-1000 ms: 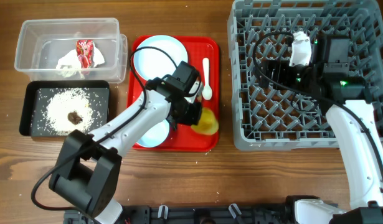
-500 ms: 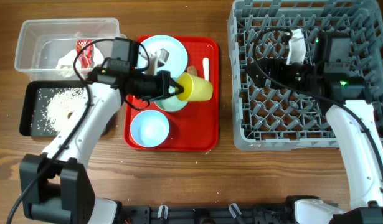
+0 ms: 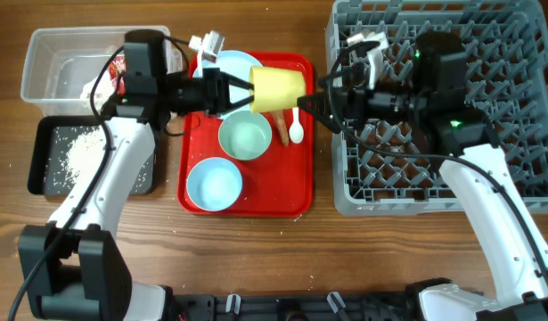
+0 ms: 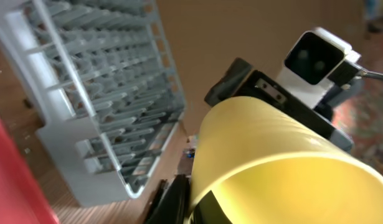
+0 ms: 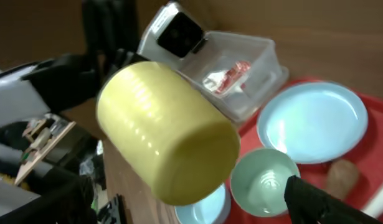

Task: Sort waste into correct bins and load items into the dishwasher rack
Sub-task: 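Pass yellow cup from left gripper to right gripper above tray, then lower yellow cup into dish rack with right gripper and release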

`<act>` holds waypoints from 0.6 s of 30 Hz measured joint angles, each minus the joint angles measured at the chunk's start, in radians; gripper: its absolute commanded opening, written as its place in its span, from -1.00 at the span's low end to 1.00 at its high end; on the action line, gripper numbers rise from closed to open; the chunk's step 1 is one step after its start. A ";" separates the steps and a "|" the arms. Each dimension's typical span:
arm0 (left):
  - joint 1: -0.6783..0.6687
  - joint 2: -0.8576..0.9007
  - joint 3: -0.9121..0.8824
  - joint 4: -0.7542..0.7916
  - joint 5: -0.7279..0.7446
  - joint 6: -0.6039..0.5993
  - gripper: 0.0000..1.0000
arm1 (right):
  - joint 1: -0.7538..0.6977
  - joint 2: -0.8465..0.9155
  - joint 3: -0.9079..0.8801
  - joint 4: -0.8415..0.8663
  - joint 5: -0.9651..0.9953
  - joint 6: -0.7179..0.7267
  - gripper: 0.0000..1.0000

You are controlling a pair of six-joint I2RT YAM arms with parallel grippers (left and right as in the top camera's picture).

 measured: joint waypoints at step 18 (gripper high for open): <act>0.011 0.000 0.000 0.221 0.196 -0.288 -0.92 | 0.050 0.150 -0.001 0.515 -0.341 0.074 0.59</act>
